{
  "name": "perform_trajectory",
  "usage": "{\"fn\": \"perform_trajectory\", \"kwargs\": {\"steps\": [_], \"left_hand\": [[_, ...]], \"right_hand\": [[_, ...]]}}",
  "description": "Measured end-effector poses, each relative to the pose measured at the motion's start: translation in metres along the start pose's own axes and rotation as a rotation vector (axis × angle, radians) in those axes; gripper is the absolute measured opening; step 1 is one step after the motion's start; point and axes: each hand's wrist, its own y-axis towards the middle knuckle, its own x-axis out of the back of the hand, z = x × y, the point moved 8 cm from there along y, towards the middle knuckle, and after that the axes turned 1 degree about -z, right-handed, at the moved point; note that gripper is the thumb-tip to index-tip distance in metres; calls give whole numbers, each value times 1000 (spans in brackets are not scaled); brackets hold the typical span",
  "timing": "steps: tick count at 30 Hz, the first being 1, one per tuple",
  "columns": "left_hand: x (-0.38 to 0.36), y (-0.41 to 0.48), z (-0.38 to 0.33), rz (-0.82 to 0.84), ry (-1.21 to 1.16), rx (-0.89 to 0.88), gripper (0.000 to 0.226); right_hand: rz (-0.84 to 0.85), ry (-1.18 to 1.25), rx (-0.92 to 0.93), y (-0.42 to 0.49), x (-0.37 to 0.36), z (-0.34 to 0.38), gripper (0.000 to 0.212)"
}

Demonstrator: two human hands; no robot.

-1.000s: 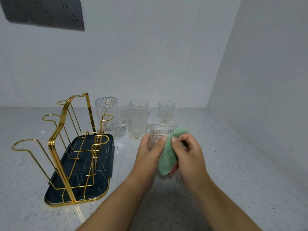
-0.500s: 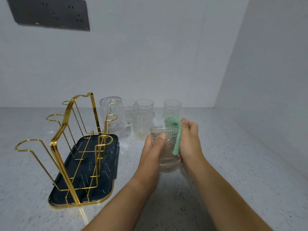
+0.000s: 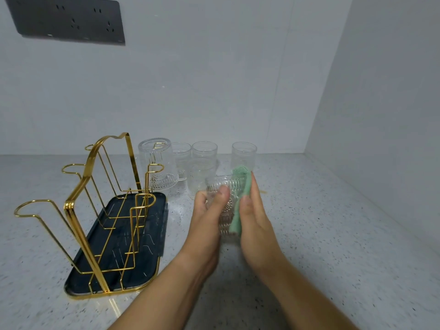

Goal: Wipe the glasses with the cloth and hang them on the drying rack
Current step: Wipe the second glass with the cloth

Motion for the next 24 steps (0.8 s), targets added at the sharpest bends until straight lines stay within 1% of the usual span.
{"fn": "perform_trajectory", "kwargs": {"steps": [1, 3, 4, 5, 7, 8, 9, 11, 13, 15, 16, 17, 18, 19, 21, 22, 24], "left_hand": [[-1, 0, 3, 4, 24, 9, 64], [-7, -1, 9, 29, 67, 40, 67], [-10, -1, 11, 30, 79, 54, 67], [-9, 0, 12, 16, 80, 52, 71], [-6, 2, 8, -39, 67, 22, 85], [-4, 2, 4, -71, 65, 10, 90], [0, 3, 1, -100, 75, -13, 89], [2, 2, -9, -131, 117, -58, 79], [7, 4, -14, -155, 194, -100, 72], [11, 6, -18, -165, 217, -146, 56], [12, 6, -18, -168, 215, -147, 59], [12, 7, -15, -153, 205, -112, 73], [10, 7, -10, -138, 189, -77, 83], [6, 6, -7, -103, 144, -49, 81], [-4, 1, 0, -41, 96, 35, 68], [-7, 1, 5, -6, 108, 64, 67], [-11, -1, 7, 48, 142, 63, 72]], "right_hand": [[-29, 58, -75, 6, 8, -4, 60], [-119, 268, -278, 13, 23, -19, 59], [-151, 329, -346, 12, 27, -25, 60], [-159, 318, -376, 11, 26, -29, 62], [-122, 225, -311, 7, 20, -29, 66], [-98, 205, -223, 6, 16, -25, 69], [-61, 182, -137, 4, 12, -20, 70], [17, 122, -32, -1, 3, -14, 65], [84, 19, 21, -8, -8, -11, 59], [74, -107, 90, -13, -10, -10, 57], [55, -151, 116, -13, -9, -9, 57], [35, -174, 128, -11, -6, -8, 56], [14, -170, 120, -8, -2, -7, 53], [-3, -137, 91, -5, 2, -6, 50], [-35, -16, 27, 3, 10, -5, 54], [-57, 30, 2, 5, 15, -5, 55], [-89, 65, -32, 9, 20, -8, 50]]}}
